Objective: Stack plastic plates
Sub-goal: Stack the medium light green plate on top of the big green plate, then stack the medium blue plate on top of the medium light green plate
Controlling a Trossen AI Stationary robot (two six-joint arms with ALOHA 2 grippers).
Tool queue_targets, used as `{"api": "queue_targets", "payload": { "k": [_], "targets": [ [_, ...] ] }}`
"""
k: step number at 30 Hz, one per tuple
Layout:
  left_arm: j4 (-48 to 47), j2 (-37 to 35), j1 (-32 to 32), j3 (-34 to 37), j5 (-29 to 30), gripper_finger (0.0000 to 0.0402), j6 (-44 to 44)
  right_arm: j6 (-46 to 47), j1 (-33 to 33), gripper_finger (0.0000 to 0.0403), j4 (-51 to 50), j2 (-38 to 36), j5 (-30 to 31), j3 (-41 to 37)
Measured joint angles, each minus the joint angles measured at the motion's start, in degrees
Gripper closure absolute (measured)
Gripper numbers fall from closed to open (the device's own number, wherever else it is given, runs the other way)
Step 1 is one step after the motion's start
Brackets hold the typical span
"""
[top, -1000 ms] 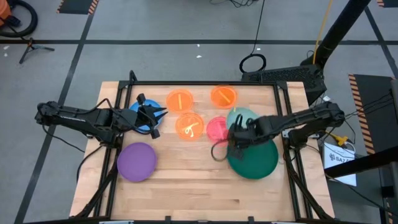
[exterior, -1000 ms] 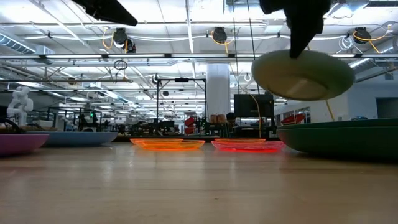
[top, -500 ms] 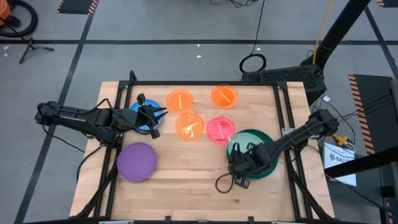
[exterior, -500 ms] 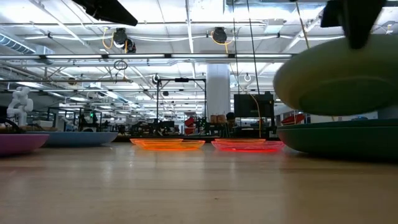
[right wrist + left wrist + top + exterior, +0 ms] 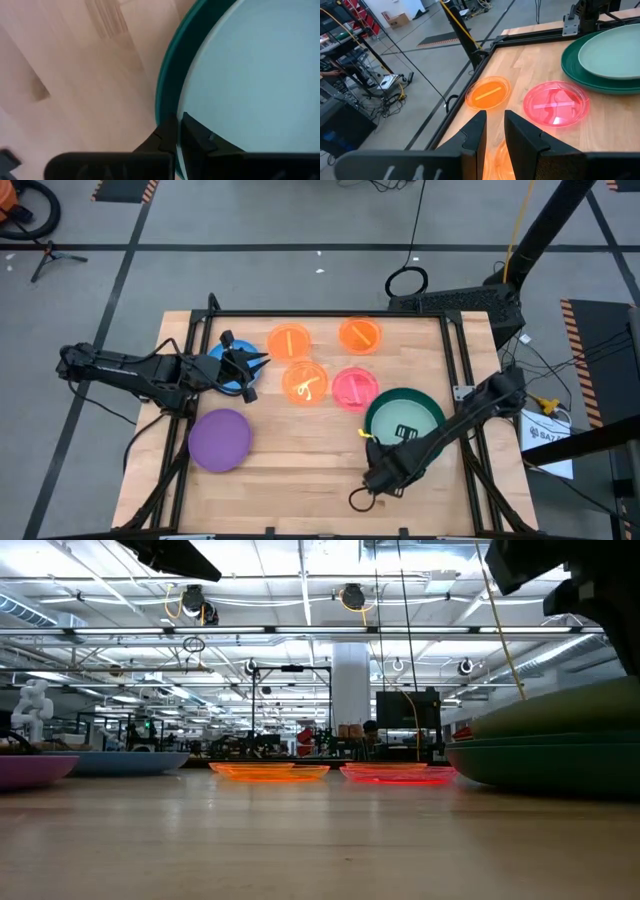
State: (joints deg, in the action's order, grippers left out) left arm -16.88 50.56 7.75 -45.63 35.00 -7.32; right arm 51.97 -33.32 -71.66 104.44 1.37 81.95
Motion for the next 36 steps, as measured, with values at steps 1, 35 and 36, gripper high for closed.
{"api": "queue_targets", "payload": {
  "k": [1,35,36],
  "targets": [
    [0.00,-0.02,0.00,0.00,0.00,0.0327,-0.16,-0.07,-0.02,0.0397,0.01,0.39,-0.01,0.00],
    [0.00,0.00,0.02,0.00,0.00,0.0327,-0.34,-0.50,2.61,0.0312,-3.21,0.21,1.16,0.62],
    [0.00,-0.02,0.02,0.00,0.00,0.0327,-0.34,-0.58,3.13,0.0312,-4.29,0.02,1.11,1.31]
  ]
}}
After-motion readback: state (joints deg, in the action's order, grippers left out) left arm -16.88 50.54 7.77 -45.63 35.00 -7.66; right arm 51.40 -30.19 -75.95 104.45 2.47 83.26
